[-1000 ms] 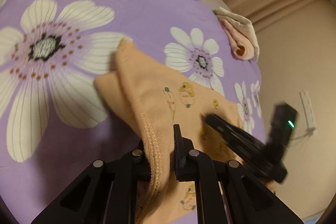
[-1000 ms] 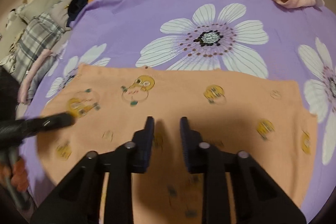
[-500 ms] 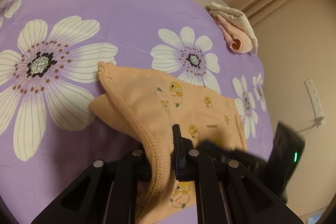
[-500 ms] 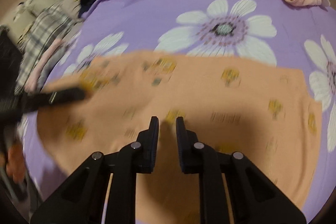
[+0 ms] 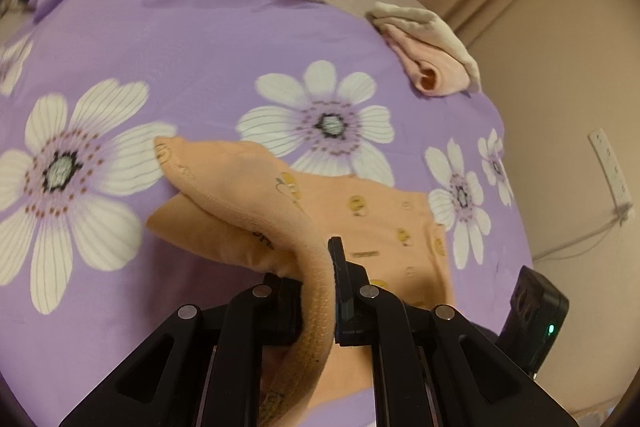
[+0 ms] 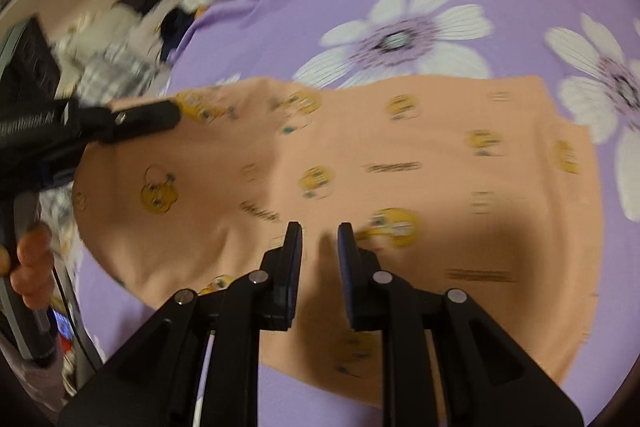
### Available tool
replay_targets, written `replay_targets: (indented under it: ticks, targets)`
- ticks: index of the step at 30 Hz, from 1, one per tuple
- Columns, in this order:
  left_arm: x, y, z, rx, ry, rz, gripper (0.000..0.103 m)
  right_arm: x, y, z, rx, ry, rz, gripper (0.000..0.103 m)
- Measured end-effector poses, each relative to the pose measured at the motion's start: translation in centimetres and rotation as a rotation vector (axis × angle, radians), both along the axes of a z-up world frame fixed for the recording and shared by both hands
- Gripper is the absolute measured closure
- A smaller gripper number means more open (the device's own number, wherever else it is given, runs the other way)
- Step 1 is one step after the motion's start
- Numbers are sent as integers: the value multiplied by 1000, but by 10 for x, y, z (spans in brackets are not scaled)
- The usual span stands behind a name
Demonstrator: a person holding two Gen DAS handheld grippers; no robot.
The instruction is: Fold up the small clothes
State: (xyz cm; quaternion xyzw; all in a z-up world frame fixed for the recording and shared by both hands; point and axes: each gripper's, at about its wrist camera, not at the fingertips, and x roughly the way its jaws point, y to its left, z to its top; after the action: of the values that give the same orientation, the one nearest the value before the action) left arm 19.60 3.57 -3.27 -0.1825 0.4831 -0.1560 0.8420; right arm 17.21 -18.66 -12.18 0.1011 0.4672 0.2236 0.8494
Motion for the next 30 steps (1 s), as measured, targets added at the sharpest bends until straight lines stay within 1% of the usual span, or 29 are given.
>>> replay_targets:
  ticks: [3,7,11,16,19,20,21,23,27,30]
  targets:
    - [2,-27,8,43,-17,-27,94,1,-32,3,40,15,-80,84]
    - [8,-66,10,93,-22,-73,94,-7,-70,7,98,11,-159,83]
    - [17,-106,0,146,1,-114,94,-14,-106,2,137,27,-233,83]
    - [25,-143,-29,173,90,-146,94,-22,-137,-4,176,37,-294,83]
    - [29,-158,-46,177,159,-173,85,-25,-150,-4,182,38,-326,83]
    - [29,-160,-48,162,174,-183,77,-27,-153,-4,186,36,-333,83]
    - [28,-161,-48,144,183,-192,63,-29,-158,-4,192,36,-338,82]
    - [25,-162,-44,109,171,-203,49,-32,-165,-4,199,35,-350,80]
    - [21,-159,-30,102,132,-198,48,-31,-173,-4,224,34,-368,78]
    - [16,-147,-19,43,94,-197,48,-30,-170,-3,261,34,-352,75]
